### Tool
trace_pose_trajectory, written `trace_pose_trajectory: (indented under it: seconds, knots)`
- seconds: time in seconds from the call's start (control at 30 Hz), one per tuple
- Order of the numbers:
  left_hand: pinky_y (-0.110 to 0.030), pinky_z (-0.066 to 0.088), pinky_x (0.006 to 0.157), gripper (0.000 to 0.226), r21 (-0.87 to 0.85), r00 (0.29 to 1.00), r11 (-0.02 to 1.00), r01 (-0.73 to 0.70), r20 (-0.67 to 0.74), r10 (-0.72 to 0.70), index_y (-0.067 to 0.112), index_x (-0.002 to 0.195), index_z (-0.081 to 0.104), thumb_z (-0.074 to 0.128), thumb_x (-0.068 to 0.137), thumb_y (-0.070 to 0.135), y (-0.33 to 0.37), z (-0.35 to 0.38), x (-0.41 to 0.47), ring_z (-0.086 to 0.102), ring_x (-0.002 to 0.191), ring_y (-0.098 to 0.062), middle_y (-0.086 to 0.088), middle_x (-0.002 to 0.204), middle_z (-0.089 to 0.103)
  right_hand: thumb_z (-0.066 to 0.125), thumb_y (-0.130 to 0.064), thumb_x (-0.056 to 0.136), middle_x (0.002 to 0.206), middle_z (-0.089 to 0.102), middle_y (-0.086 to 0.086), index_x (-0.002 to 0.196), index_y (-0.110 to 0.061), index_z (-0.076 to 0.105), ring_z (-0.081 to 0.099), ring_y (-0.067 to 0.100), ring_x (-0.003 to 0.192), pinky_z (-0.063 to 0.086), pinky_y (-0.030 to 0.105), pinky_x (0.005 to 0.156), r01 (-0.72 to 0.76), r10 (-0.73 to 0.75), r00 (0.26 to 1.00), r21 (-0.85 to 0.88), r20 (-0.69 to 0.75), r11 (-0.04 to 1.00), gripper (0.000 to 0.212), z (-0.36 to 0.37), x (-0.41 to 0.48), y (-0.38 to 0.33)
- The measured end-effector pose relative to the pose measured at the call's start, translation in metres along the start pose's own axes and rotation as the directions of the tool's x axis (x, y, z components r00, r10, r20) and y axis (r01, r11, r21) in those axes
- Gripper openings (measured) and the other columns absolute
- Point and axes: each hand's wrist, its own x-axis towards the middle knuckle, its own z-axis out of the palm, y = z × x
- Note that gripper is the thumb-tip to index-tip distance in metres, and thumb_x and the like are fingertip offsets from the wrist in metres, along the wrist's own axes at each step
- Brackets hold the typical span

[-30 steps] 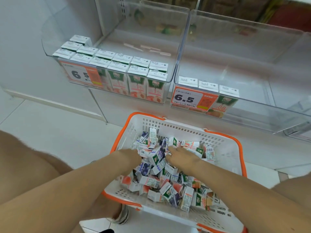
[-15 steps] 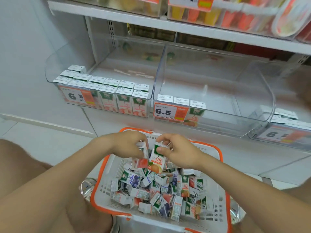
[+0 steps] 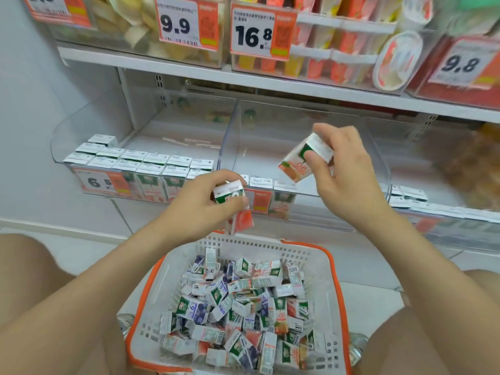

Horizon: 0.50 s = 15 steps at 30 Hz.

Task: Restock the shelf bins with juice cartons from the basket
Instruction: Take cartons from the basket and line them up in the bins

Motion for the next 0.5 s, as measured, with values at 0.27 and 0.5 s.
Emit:
trace_pose_trajectory:
  seconds: [0.27, 0.5]
  knots:
    - [-0.053, 0.06, 0.08, 0.027, -0.028, 0.993, 0.998, 0.057, -0.103, -0.06, 0.033, 0.104, 0.069, 0.083, 0.086, 0.048, 0.005, 0.023, 0.02, 0.074, 0.084, -0.019, 0.009, 0.096, 0.073, 0.063, -0.02, 0.103, 0.144, 0.059, 0.009, 0.144, -0.016, 0.061, 0.053, 0.033, 0.134, 0.038, 0.036, 0.112, -0.159, 0.262, 0.849, -0.251, 0.459, 0.955, 0.041, 0.008, 0.016, 0.044]
    - [-0.043, 0.059, 0.069, 0.026, -0.015, 0.977, 0.995, 0.094, -0.191, -0.095, 0.03, 0.094, 0.075, 0.084, 0.082, 0.051, 0.014, 0.025, 0.019, 0.07, 0.066, -0.02, 0.006, 0.084, 0.075, 0.062, -0.02, 0.103, 0.116, 0.076, 0.005, 0.127, -0.016, 0.074, 0.068, 0.023, 0.11, 0.052, 0.045, 0.105, -0.322, 0.327, 0.775, -0.108, 0.54, 0.941, 0.028, 0.009, 0.025, 0.055]
